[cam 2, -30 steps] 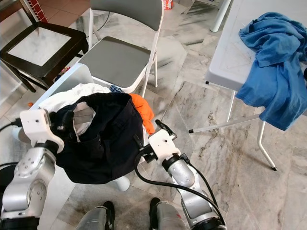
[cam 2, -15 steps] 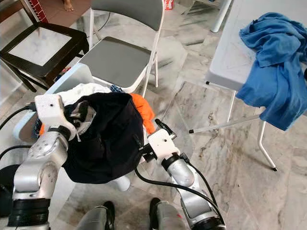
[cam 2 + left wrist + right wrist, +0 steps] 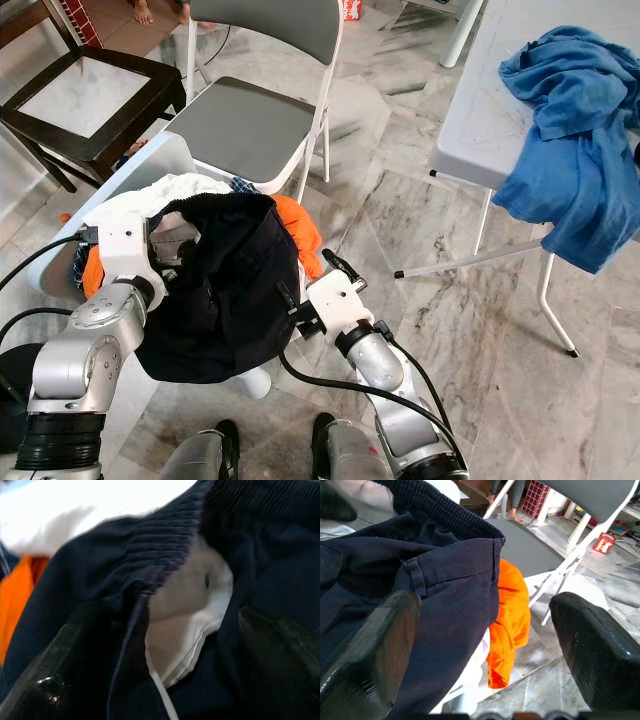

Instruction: Hang hanger

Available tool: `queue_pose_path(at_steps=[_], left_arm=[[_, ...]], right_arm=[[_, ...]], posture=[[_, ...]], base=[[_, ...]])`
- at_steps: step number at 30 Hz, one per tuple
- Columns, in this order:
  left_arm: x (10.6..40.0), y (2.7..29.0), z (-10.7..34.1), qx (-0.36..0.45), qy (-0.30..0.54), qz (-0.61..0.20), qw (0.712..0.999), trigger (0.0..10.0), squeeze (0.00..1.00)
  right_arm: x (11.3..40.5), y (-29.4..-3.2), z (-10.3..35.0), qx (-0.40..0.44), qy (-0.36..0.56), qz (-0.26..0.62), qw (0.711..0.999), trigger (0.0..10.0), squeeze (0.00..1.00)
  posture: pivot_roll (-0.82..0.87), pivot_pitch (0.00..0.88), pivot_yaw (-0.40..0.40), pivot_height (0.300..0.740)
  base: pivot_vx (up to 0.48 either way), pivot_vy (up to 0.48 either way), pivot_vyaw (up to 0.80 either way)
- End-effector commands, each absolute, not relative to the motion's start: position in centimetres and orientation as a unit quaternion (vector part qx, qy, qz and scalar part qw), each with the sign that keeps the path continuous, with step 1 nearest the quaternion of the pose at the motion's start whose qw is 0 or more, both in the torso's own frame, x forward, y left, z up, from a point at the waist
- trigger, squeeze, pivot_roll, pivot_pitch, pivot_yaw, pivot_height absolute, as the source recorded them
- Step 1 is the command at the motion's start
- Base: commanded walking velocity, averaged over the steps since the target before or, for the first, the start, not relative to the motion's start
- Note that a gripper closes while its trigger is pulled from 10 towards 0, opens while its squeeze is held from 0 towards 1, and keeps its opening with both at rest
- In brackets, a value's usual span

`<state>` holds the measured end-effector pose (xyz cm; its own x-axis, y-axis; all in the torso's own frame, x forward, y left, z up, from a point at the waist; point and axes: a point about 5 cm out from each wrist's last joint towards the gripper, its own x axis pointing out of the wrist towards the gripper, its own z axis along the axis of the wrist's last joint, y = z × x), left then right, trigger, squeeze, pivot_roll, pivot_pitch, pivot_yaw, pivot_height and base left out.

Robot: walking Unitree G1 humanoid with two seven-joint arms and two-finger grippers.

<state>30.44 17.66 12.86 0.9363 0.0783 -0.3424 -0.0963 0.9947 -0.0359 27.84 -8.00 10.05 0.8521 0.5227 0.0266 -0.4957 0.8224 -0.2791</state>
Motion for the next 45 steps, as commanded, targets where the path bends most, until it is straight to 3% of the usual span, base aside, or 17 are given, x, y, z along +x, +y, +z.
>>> queue_pose_path(at_steps=[1, 3, 4, 5, 45], left_arm=[[30.0, 17.8, 12.2, -0.027, 0.191, 0.05, 0.98, 10.0, 0.0], [29.9, 17.7, 12.0, -0.037, 0.197, 0.047, 0.979, 10.0, 0.0], [29.9, 17.7, 12.0, -0.044, 0.192, 0.046, 0.979, 4.6, 0.0], [29.8, 17.8, 11.9, -0.043, 0.191, 0.048, 0.98, 0.0, 0.0], [28.9, 20.8, 9.2, -0.002, 0.218, 0.091, 0.972, 0.0, 0.0]], right_arm=[[27.5, -7.9, 9.3, -0.13, -0.039, 0.269, 0.953, 10.0, 0.0], [27.5, -7.8, 9.3, -0.13, -0.039, 0.27, 0.953, 10.0, 0.0], [27.5, -7.9, 9.3, -0.13, -0.038, 0.27, 0.953, 10.0, 0.0], [27.5, -7.8, 9.3, -0.13, -0.038, 0.27, 0.953, 10.0, 0.0], [27.4, -7.8, 9.0, -0.134, -0.037, 0.269, 0.953, 10.0, 0.0]], posture=[[0.0, 0.28, -0.028, 0.74], [0.01, 0.281, -0.027, 0.74], [0.01, 0.281, -0.027, 0.74], [0.0, 0.282, -0.026, 0.74], [0.0, 0.274, -0.02, 0.74]], base=[[0.0, 0.0, 0.0], [0.0, 0.0, 0.0], [0.0, 0.0, 0.0], [0.0, 0.0, 0.0], [0.0, 0.0, 0.0]])
